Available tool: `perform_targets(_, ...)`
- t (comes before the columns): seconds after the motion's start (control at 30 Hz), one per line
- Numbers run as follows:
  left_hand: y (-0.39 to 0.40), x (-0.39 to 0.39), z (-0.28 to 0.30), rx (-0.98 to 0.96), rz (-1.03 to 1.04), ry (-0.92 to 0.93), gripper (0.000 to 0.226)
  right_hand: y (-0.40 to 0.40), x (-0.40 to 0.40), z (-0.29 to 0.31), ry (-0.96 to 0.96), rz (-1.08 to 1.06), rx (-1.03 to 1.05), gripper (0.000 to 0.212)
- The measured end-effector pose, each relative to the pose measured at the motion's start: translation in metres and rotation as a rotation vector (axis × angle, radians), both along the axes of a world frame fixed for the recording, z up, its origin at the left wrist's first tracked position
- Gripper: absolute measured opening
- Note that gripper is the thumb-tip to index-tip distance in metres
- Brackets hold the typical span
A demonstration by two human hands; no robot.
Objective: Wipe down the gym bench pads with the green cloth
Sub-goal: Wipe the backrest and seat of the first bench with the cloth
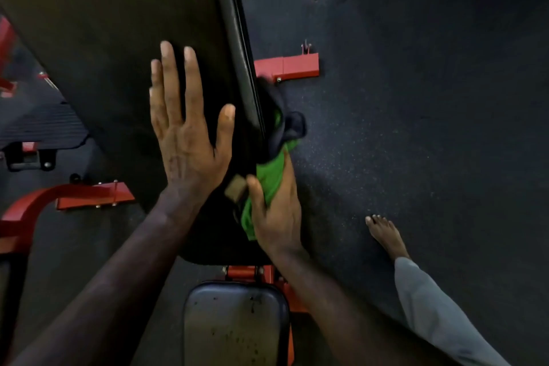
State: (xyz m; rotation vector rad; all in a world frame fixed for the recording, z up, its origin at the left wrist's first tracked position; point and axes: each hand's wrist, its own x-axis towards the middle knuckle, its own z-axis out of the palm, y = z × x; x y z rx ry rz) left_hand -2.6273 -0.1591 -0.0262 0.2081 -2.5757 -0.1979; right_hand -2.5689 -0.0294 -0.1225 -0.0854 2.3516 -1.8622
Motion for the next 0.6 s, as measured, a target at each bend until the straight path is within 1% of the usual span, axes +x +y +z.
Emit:
perform_targets(0.07, 0.002, 0.009, -0.008, 0.009, 0.003, -0.019, 0.07, 0.02, 0.035, -0.022, -0.118, 0.083, 0.077, 0.081)
perform_targets(0.13, 0.005, 0.017, -0.017, 0.014, -0.01, -0.023, 0.069, 0.027, 0.042, -0.027, -0.182, 0.121, 0.139, 0.081)
perform_targets(0.2, 0.009, 0.024, -0.025, 0.022, -0.016, -0.023, 0.068, 0.02, 0.025, -0.019, -0.167, 0.09, 0.151, 0.08)
perform_targets(0.27, 0.015, 0.03, -0.033, 0.048, -0.012, -0.023, 0.068, 0.009, 0.006, -0.01, -0.086, 0.016, 0.099, 0.077)
perform_targets(0.33, 0.021, 0.038, -0.04, 0.067, -0.009, -0.031, 0.069, 0.004, 0.005, -0.01, -0.045, 0.007, 0.045, 0.078)
perform_targets(0.4, 0.025, 0.047, -0.049, 0.084, -0.004, -0.049, 0.07, 0.01, 0.024, -0.021, -0.084, 0.046, 0.039, 0.084)
perform_targets(0.47, 0.03, 0.058, -0.059, 0.11, -0.008, -0.081, 0.073, 0.023, 0.044, -0.033, -0.137, 0.103, 0.077, 0.086)
perform_targets(0.53, 0.033, 0.068, -0.069, 0.119, -0.017, -0.112, 0.075, 0.025, 0.043, -0.037, -0.145, 0.118, 0.109, 0.082)
perform_targets(0.6, 0.035, 0.076, -0.076, 0.131, -0.007, -0.121, 0.074, 0.018, 0.028, -0.029, -0.124, 0.059, 0.106, 0.077)
